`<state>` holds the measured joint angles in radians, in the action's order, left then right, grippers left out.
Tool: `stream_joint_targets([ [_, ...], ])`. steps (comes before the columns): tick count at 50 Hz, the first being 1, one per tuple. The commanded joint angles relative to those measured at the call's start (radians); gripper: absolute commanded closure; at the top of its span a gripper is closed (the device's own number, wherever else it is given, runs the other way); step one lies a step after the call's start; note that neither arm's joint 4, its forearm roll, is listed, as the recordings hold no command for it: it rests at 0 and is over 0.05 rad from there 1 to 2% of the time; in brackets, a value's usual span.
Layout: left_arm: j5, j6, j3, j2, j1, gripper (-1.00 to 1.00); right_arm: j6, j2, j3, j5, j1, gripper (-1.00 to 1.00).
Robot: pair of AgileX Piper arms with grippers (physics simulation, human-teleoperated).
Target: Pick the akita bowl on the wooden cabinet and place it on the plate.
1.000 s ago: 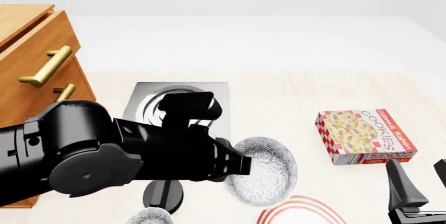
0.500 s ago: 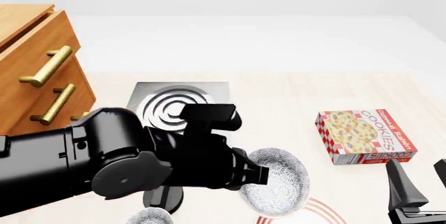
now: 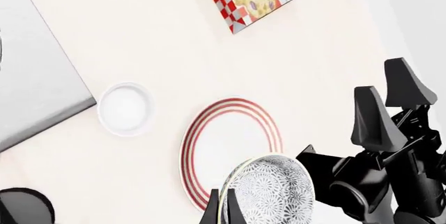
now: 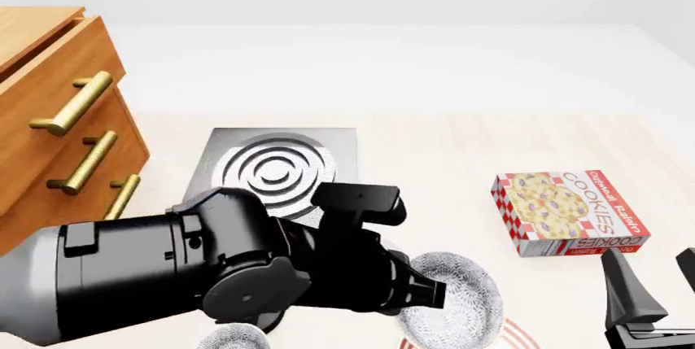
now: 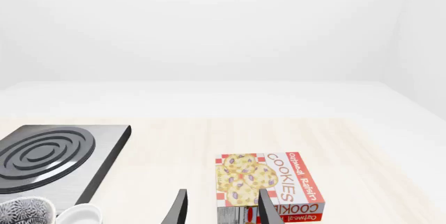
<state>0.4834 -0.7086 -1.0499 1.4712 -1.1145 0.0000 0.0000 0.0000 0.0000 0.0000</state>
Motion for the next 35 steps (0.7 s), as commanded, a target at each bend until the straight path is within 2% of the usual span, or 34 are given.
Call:
stream_joint_targets([
  [1,-0.027,-0.009,-0.009,0.042,-0.011,1.0,0.0,0.0,0.0,0.0,0.0,-1.0],
  [35,-0.075,-0.034,0.002,0.106,-0.003,1.0,0.0,0.0,0.0,0.0,0.0,-1.0],
])
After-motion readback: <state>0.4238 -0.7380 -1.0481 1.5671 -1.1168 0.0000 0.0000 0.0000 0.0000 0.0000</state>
